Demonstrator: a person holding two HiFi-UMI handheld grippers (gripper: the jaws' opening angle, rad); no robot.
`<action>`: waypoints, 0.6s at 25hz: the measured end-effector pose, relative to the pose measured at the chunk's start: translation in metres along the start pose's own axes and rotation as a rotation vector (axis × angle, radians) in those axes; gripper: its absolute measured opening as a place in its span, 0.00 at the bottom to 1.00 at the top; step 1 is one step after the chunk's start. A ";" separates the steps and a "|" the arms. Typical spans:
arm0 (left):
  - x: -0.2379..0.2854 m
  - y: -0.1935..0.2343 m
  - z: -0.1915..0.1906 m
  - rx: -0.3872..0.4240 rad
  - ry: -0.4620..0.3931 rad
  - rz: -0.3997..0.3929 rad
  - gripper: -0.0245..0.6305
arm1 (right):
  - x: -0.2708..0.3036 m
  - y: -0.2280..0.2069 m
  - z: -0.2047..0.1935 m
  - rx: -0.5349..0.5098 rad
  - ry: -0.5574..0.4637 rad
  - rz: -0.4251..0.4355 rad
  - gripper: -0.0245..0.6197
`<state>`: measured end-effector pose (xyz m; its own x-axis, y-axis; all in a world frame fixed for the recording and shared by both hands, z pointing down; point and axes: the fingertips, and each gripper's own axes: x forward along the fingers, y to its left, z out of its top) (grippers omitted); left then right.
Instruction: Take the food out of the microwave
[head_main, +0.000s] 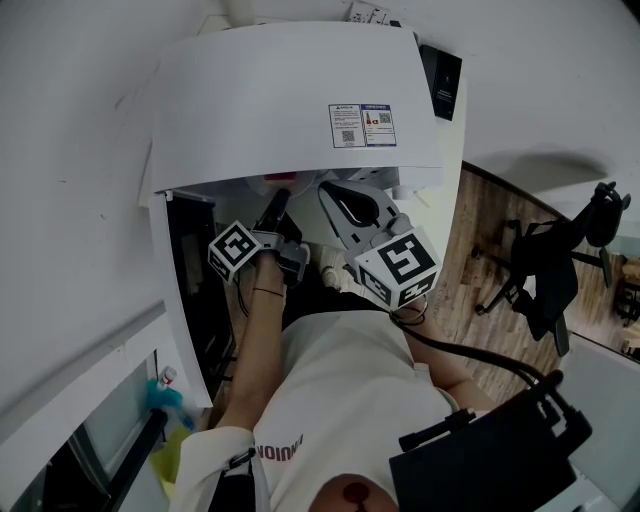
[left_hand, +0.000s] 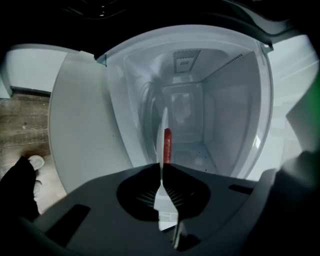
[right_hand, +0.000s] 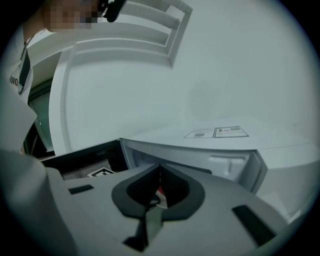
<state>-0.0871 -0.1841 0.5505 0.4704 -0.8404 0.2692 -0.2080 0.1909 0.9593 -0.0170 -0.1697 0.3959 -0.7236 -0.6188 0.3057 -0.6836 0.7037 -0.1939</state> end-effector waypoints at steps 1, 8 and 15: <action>-0.001 0.000 -0.001 0.001 0.002 0.000 0.07 | 0.000 0.000 0.000 0.000 0.000 0.001 0.07; -0.007 0.000 -0.006 -0.006 0.006 -0.008 0.07 | -0.001 0.006 0.001 -0.011 -0.002 0.012 0.07; -0.014 0.001 -0.010 -0.008 0.008 -0.017 0.07 | -0.003 0.012 0.000 -0.020 -0.003 0.024 0.07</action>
<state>-0.0848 -0.1673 0.5482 0.4809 -0.8393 0.2536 -0.1934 0.1805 0.9644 -0.0234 -0.1595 0.3928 -0.7400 -0.6027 0.2986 -0.6641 0.7250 -0.1826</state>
